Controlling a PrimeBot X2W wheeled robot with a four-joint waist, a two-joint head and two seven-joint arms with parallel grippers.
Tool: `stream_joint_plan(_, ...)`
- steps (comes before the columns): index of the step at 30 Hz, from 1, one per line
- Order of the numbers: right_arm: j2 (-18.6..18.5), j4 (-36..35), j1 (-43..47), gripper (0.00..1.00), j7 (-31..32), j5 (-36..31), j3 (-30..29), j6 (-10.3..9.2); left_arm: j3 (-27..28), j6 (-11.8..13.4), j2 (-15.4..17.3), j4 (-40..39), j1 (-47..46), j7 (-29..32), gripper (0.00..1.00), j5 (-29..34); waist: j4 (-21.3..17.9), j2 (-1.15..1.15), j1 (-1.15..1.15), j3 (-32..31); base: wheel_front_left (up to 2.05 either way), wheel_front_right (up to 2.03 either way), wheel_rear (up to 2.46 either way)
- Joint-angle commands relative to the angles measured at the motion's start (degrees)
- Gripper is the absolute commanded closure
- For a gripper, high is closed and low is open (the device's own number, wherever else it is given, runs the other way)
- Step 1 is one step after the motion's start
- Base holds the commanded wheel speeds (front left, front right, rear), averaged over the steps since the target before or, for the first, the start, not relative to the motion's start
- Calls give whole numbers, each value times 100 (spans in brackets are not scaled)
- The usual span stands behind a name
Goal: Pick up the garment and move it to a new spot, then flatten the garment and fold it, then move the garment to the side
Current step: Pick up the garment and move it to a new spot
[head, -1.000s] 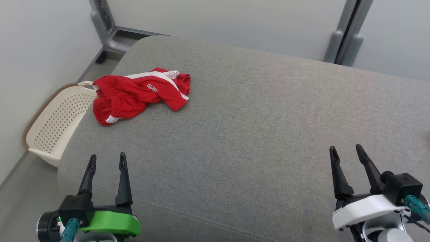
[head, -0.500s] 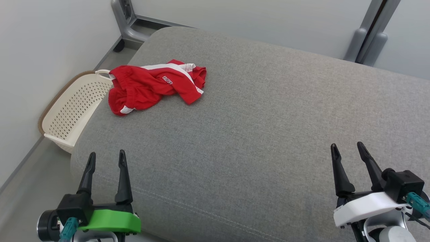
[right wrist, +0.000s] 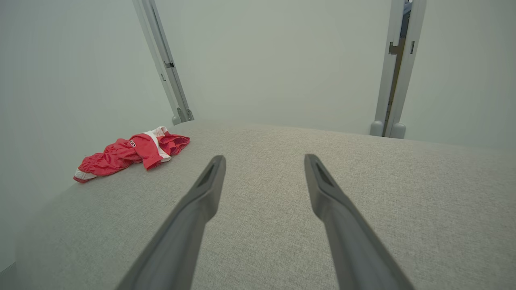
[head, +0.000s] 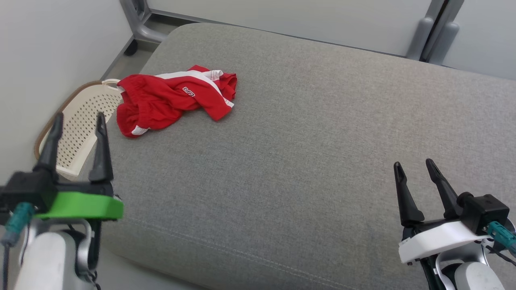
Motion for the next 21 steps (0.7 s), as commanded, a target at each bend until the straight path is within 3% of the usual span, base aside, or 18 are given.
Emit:
stream_joint_plan(1,-54,-43,-69,0,19,-46,-1,-2,61,-82,158,64,-300,170,0,-54,-154,0,0,133,0,0,0)
stream_joint_plan(5,-70,-99,-132,0,29,-48,-69,-3,60,-267,382,397,-849,687,0,-237,-295,0,0,286,0,0,0)
stream_joint_plan(13,-120,-148,-295,0,56,-25,6,-3,-217,-575,719,2379,-2117,1857,0,-932,-643,0,0,674,0,0,0)
stream_joint_plan(21,-256,-316,-512,0,168,-100,7,-3,-814,-620,860,3833,-2779,2039,0,-1619,-815,0,0,1189,0,0,0)
